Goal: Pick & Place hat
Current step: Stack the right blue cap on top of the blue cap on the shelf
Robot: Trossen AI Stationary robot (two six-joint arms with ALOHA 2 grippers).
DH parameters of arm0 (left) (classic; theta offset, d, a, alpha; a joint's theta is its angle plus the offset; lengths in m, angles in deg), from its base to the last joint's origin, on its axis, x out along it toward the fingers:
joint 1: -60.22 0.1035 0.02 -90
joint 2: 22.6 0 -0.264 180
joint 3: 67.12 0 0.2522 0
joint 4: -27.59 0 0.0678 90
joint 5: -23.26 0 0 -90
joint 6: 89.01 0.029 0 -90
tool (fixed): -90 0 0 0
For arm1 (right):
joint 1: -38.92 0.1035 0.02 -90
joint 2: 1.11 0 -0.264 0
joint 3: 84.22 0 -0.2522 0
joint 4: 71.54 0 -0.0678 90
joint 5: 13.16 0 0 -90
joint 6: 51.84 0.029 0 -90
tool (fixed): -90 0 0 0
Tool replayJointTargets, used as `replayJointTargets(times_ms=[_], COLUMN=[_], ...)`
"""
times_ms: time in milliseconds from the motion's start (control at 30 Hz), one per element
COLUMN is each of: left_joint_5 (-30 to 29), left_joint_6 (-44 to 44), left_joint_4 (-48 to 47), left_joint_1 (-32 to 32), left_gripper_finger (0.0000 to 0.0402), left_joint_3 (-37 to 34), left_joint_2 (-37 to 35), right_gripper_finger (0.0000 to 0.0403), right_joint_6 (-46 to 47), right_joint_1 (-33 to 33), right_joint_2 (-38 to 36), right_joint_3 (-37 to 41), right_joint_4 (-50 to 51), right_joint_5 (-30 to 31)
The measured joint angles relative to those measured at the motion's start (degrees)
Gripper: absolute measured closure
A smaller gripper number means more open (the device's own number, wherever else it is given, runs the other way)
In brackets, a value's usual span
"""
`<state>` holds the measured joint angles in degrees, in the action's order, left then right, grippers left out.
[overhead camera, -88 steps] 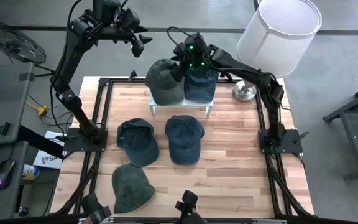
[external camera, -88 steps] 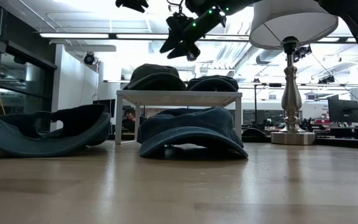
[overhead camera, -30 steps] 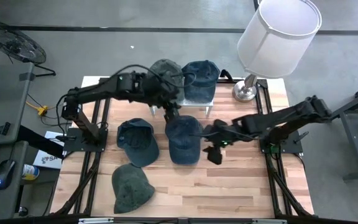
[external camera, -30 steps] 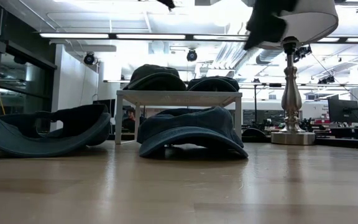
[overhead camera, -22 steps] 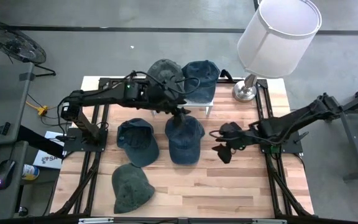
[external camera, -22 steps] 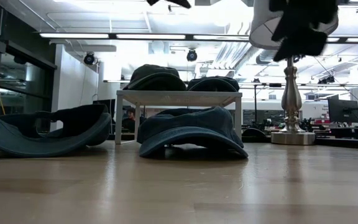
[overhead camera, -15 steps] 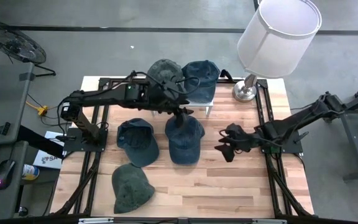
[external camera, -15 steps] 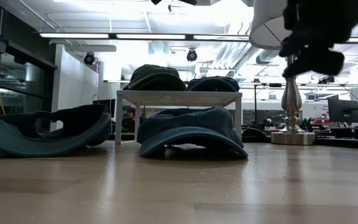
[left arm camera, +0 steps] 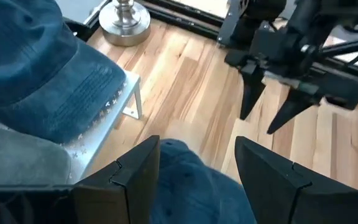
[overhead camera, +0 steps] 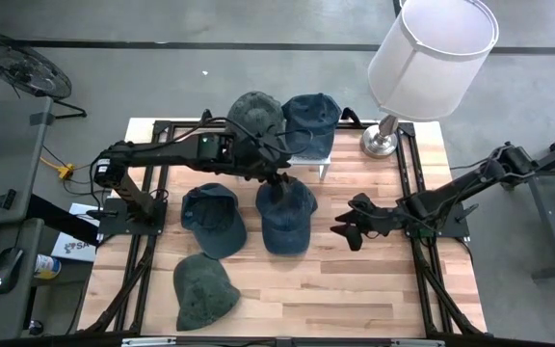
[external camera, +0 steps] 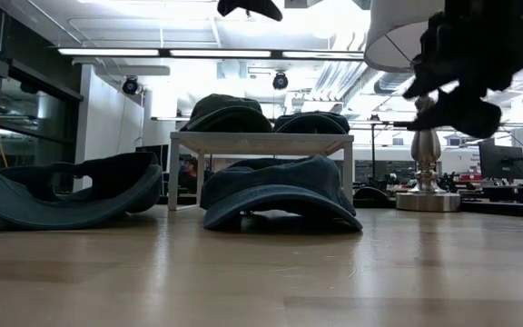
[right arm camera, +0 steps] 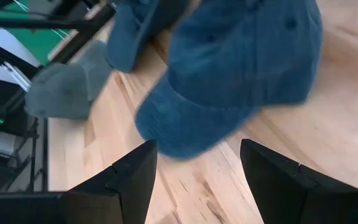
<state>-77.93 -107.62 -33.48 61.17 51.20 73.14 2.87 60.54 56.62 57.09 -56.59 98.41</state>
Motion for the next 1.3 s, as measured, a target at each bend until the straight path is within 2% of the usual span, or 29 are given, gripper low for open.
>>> replayJointTargets(times_ms=[233,367,533,633,800,967,1133,1300], left_joint_5=[0.0,0.0,-0.1,-0.2,-3.7,-4.5,-6.9,-8.0], left_joint_6=[0.2,2.3,6.2,6.9,8.3,9.7,11.1,11.3], left_joint_4=[-0.5,-2.6,-6.3,-9.6,-18.7,-23.2,-29.2,-30.6], left_joint_1=[0.1,0.1,0.5,0.9,1.4,1.7,1.7,1.7], left_gripper_finger=[0.0195,0.0196,0.0196,0.0196,0.0196,0.0196,0.0196,0.0196], left_joint_3=[-1.1,-1.2,-1.2,-1.1,-1.2,-1.1,-1.2,-1.2], left_joint_2=[0.0,-0.7,-1.3,-2.2,-4.5,-6.5,-7.1,-7.2], right_gripper_finger=[0.0178,0.0178,0.0178,0.0178,0.0178,0.0178,0.0178,0.0178], right_joint_6=[-4.8,-9.3,-19.2,-23.7,-33.3,-45.1,-54.2,-55.5], right_joint_1=[-2.5,-4.7,-7.0,-8.8,-12.7,-15.1,-16.5,-17.6], right_joint_2=[0.0,2.6,11.4,18.0,28.1,35.4,40.0,41.6], right_joint_3=[-5.7,-9.1,-15.3,-20.0,-29.4,-36.8,-38.3,-38.3], right_joint_4=[3.5,6.8,7.0,8.0,10.1,13.6,16.3,16.6], right_joint_5=[0.1,-1.8,-3.6,-2.6,-1.8,0.5,0.2,4.2])
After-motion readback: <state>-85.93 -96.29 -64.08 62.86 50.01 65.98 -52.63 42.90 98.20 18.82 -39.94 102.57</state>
